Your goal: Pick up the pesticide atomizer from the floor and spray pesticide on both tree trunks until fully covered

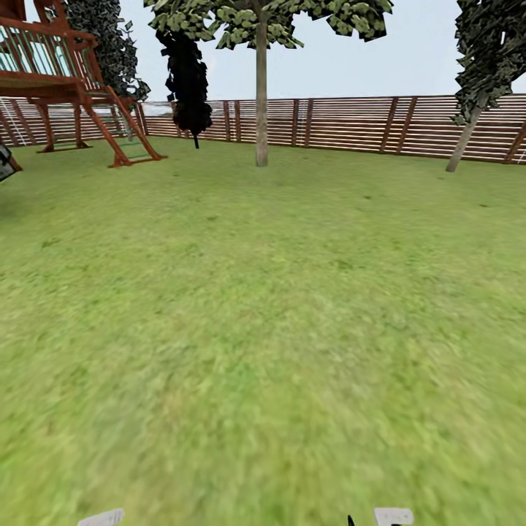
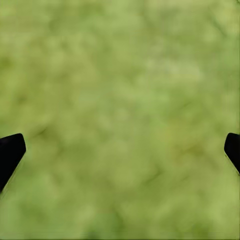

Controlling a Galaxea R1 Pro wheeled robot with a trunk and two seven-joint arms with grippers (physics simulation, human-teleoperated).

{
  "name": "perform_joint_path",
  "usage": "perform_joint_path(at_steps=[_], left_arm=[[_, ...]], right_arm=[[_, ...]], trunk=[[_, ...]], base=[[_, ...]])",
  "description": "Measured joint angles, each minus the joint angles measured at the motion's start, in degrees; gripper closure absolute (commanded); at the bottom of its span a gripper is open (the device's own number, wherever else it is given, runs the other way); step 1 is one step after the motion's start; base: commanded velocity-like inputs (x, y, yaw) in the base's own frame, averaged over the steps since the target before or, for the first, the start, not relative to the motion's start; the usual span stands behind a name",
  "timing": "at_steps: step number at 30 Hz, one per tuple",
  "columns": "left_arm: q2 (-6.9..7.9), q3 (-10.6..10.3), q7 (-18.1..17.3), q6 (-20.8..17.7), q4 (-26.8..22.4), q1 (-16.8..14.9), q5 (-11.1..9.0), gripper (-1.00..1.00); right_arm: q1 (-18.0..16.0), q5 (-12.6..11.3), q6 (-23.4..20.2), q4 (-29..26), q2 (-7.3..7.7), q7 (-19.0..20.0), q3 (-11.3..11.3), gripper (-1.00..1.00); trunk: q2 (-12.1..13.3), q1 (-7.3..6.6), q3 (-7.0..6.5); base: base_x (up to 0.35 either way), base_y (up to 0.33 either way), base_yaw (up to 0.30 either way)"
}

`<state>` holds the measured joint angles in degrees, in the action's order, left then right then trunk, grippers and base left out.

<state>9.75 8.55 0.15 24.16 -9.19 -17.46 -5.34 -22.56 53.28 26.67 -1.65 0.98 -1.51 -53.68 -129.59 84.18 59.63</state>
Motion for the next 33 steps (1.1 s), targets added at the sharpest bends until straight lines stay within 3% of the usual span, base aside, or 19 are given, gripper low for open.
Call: perform_joint_path(at_steps=[33], left_arm=[[0.18, 0.0, 0.04, 0.0, 0.0, 0.0, 0.0, 1.0]], right_arm=[[0.0, 0.0, 0.01, 0.0, 0.05, 0.0, 0.0, -1.0]], trunk=[[0.0, 0.0, 0.0]], base=[[0.341, 0.0, 0.0]])
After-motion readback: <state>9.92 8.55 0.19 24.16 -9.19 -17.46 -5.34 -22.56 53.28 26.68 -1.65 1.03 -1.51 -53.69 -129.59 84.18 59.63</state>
